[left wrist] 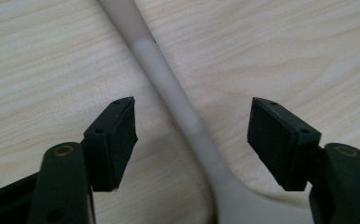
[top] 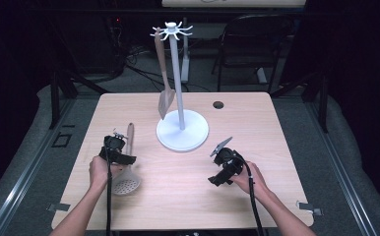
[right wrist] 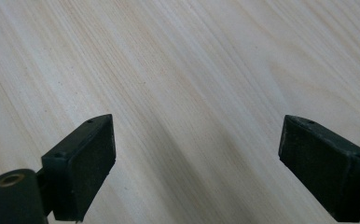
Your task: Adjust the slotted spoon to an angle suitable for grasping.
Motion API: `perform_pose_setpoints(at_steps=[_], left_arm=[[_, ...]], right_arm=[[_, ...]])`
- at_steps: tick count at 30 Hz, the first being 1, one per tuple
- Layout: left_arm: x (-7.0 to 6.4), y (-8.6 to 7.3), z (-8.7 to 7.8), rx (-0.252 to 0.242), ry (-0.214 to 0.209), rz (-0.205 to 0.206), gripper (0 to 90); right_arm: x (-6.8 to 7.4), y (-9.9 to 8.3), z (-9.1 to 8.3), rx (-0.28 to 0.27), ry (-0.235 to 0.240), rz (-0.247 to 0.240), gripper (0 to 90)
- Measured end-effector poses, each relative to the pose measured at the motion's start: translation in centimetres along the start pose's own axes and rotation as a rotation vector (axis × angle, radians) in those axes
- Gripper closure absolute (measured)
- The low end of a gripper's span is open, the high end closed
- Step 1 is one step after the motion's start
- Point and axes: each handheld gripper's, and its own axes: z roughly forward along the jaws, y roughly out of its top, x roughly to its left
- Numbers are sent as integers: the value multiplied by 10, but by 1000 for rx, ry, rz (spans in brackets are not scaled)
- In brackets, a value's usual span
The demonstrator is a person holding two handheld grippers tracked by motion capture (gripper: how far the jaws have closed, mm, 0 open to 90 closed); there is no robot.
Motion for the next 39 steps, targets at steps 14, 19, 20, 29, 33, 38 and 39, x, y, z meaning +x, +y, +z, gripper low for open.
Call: perform_pose_setpoints(at_steps=[14, 19, 20, 29, 33, 38, 39], left_arm=[[2, 3, 8, 11, 25, -5, 645], [4, 3, 10, 14, 20, -11, 640], [3, 4, 10, 15, 24, -6, 642], [0, 6, 7, 40, 38, 41, 654], [4, 5, 4, 56, 12, 45, 672], [5, 4, 2, 58, -4, 39, 677], [5, 4, 3, 62, -1, 43, 667]], right_arm=[[0, 0, 0, 1, -5, 1, 105], [0, 0, 1, 0, -6, 1, 105], [0, 0, 1, 0, -6, 1, 105], [0, 0, 2, 19, -3, -10, 106], [0, 0, 2, 11, -3, -3, 107], [0, 0, 1, 17, -1, -11, 107], [1, 0, 2, 9, -2, -2, 107]])
